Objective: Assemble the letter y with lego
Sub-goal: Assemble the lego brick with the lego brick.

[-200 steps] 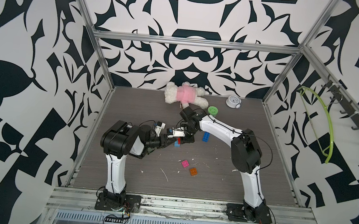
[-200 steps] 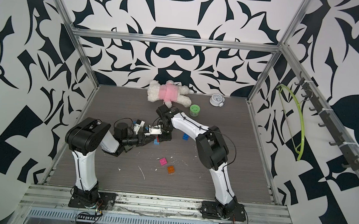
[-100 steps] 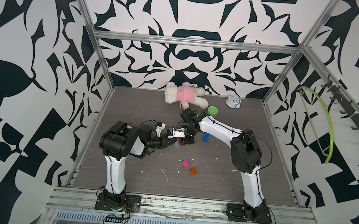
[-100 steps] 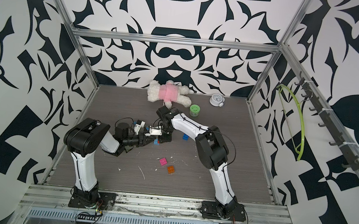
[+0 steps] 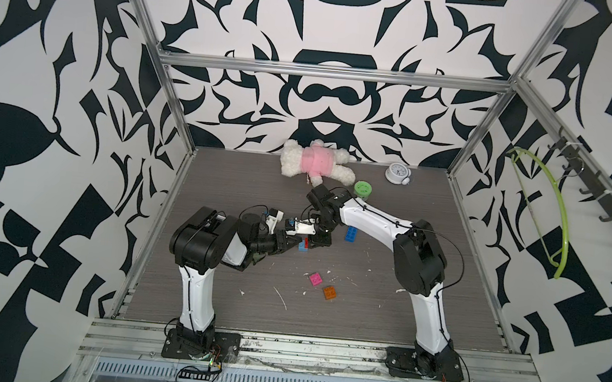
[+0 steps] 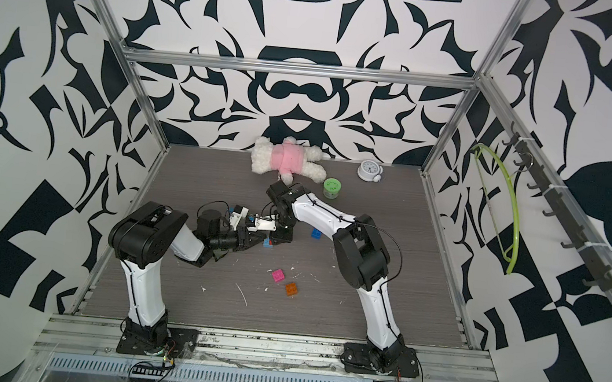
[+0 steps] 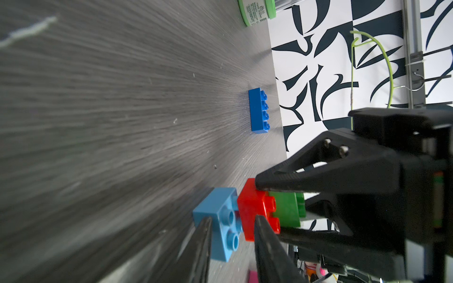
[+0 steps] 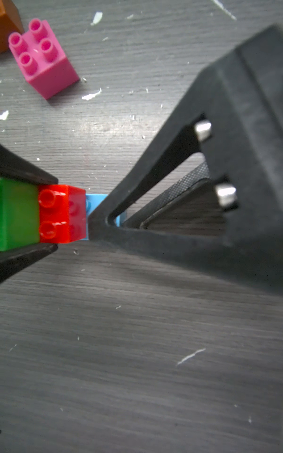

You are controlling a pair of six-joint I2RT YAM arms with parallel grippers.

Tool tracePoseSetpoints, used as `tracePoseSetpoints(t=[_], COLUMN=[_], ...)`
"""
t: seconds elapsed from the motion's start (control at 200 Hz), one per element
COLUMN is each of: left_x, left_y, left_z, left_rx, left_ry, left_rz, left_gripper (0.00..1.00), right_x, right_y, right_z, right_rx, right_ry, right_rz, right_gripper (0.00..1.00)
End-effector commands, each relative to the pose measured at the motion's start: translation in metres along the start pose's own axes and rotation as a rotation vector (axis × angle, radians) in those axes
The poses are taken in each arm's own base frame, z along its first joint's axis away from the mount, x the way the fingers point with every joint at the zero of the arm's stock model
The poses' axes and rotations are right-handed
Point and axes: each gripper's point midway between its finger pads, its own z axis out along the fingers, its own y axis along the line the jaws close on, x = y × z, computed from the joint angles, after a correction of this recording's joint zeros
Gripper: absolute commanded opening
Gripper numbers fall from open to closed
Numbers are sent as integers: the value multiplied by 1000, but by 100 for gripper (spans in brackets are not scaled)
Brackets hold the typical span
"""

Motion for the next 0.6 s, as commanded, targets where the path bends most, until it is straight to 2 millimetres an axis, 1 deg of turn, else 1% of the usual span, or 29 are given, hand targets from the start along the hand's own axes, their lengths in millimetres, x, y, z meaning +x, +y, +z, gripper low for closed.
tracePoseSetpoints(t=[0.0, 0.155, 0.35, 0.45, 0.595], left_x=[42, 41, 42, 42, 42], left_y=[40, 40, 42, 41, 41], left_z=[-3, -3, -4, -4, -4], left_rx=[-133, -138, -145, -144, -146], left_ry=[91, 89, 90, 88, 88], left_rz=[-132, -130, -135, -134, -135], left_gripper=[33, 33, 33, 33, 33], right_x=[-5, -4, 4, 4, 6], right_y=[2, 5, 9, 8, 11], right_z=[-11, -7, -3, -1, 2], right_rx=[7, -1, -6, -2, -20], right_ry=[5, 24, 66, 77, 97], right_rz=[-1, -5, -5, -1, 24], right_gripper=[28, 28, 25, 24, 20])
